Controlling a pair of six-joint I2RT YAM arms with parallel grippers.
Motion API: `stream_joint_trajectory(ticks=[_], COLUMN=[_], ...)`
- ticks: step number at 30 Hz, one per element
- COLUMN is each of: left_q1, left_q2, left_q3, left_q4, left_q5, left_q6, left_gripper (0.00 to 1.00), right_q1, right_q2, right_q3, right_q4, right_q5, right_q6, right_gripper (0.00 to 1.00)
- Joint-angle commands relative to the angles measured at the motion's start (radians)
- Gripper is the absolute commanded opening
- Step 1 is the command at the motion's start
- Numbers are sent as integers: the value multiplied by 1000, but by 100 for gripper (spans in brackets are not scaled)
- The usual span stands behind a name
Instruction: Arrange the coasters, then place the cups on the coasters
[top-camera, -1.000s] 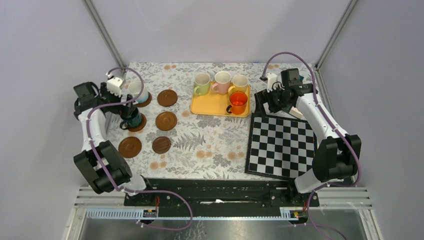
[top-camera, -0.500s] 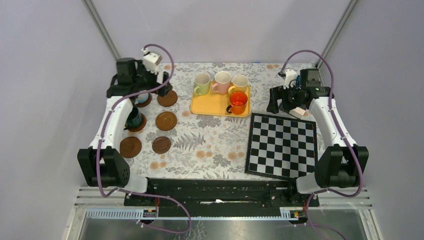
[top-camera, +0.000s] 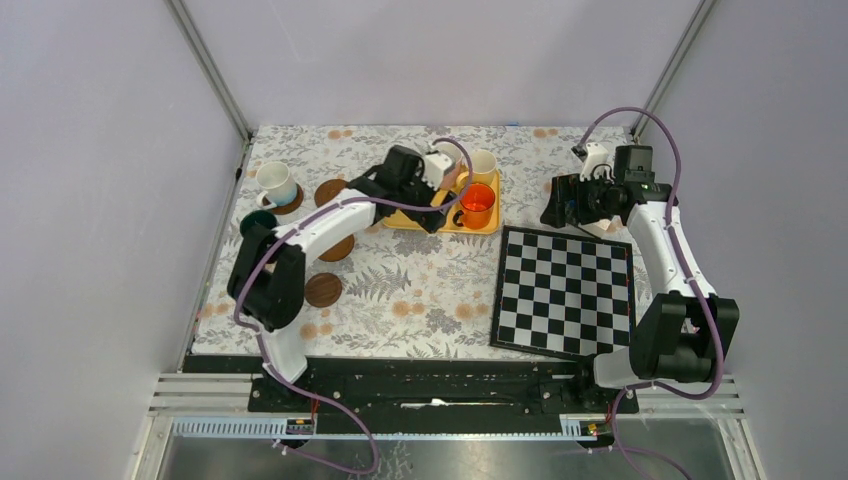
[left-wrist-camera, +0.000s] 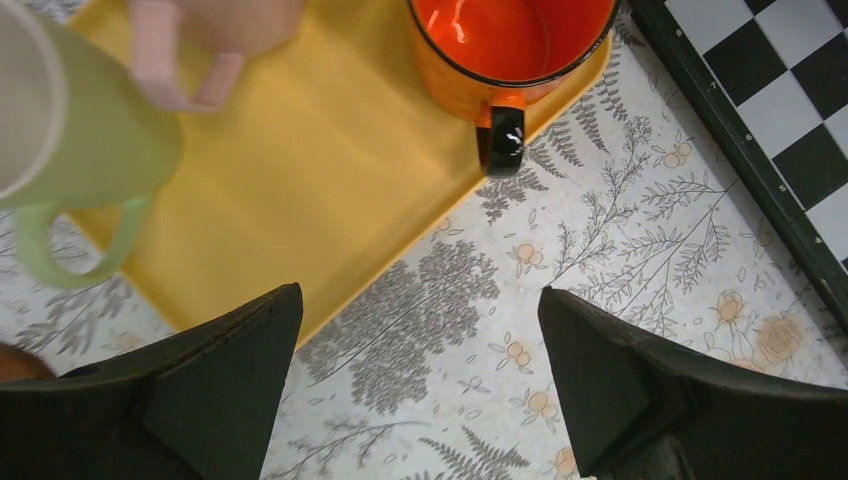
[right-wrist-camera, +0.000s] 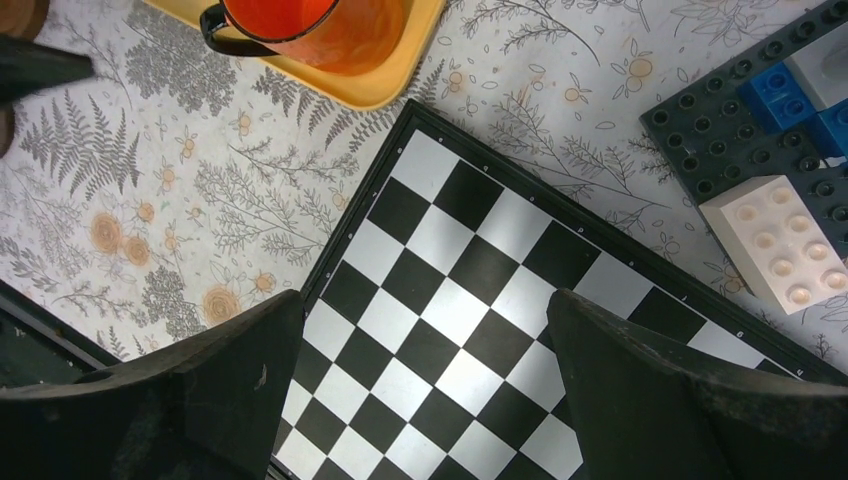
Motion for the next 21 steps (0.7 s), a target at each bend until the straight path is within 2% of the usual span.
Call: stream_joint_trajectory(ticks=[1,6,12,15,19,21], left_q1=[-65,-77,-105,-107,-108,-110], left_q2=[45,170,253,283,320,336], left_q3=[36,129,171,191,219,233], left_q4=[131,122,146,151,148,148], left_q5=[-108,-66,-84,-89,-80,-82], left_q6=[-30,-71,-71,-77,-105,-112], left_gripper=[99,99,99,93,78,76], right_q1=[-7,-8,-8,-8,-8,-8], right_q2=[-15,-1,4,6,7,9], right_q3=[2,7,-4,-4,-16,-26], right_q4=[61,67,84,85,97,103], right_q5=[-48,-64,-49,-55,-55,-57], right_q6=[39,45,49,50,54,55], right_gripper=[98,98,98,98,98,98])
